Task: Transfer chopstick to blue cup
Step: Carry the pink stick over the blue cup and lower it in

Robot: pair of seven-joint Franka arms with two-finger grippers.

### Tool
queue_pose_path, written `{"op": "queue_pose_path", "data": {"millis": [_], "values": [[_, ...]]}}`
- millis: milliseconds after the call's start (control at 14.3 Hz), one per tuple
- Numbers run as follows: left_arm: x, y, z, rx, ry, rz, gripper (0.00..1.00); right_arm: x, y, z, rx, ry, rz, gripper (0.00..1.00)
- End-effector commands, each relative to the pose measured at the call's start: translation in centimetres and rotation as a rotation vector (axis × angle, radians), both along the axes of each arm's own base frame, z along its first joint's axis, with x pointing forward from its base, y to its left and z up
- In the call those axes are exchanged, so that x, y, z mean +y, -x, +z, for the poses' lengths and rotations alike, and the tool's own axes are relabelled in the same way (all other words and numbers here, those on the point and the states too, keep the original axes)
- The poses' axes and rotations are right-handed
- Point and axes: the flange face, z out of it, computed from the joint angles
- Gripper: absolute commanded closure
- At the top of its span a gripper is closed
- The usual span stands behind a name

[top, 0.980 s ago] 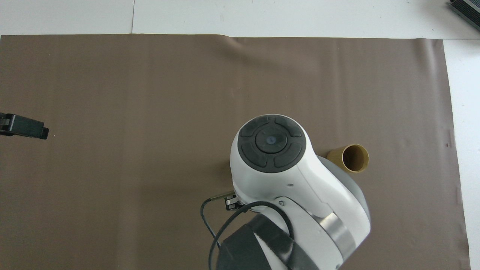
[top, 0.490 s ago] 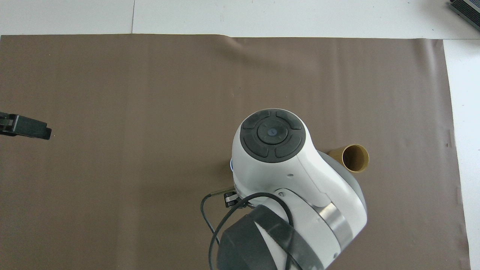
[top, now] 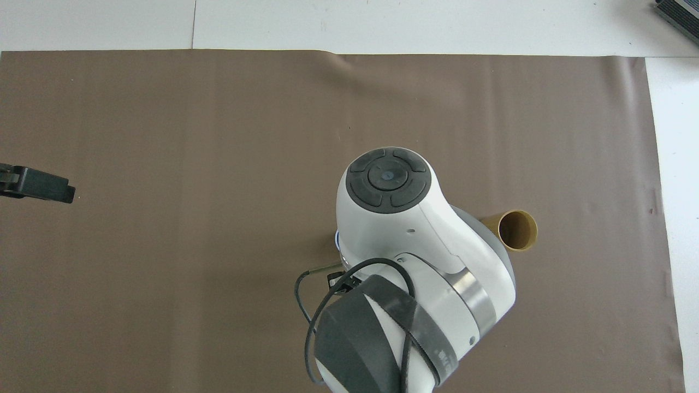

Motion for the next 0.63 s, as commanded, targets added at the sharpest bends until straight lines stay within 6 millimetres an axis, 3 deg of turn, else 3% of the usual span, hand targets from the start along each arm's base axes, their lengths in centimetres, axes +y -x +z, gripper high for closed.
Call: {"op": "queue_pose_path", "data": {"millis": [0,140,210,560], "values": [[0.1,0.3,0.6,0.000,-0.010,0.009,0.00,-0.1,-0.3,0.1,0.004,-0.028,-0.037,0.56],[0.3,0.3,0.6,-0.001,-0.008,0.014,0.00,-0.2,-0.4,0.1,0.004,-0.029,-0.035,0.10],[0.3,0.3,0.6,-0.001,-0.007,0.015,0.00,-0.2,-0.4,0.1,0.004,-0.030,-0.031,0.00],[0.1,0.3,0.6,-0.002,-0.004,0.012,0.00,-0.6,-0.6,1.1,-0.032,-0.019,-0.035,0.00]]}}
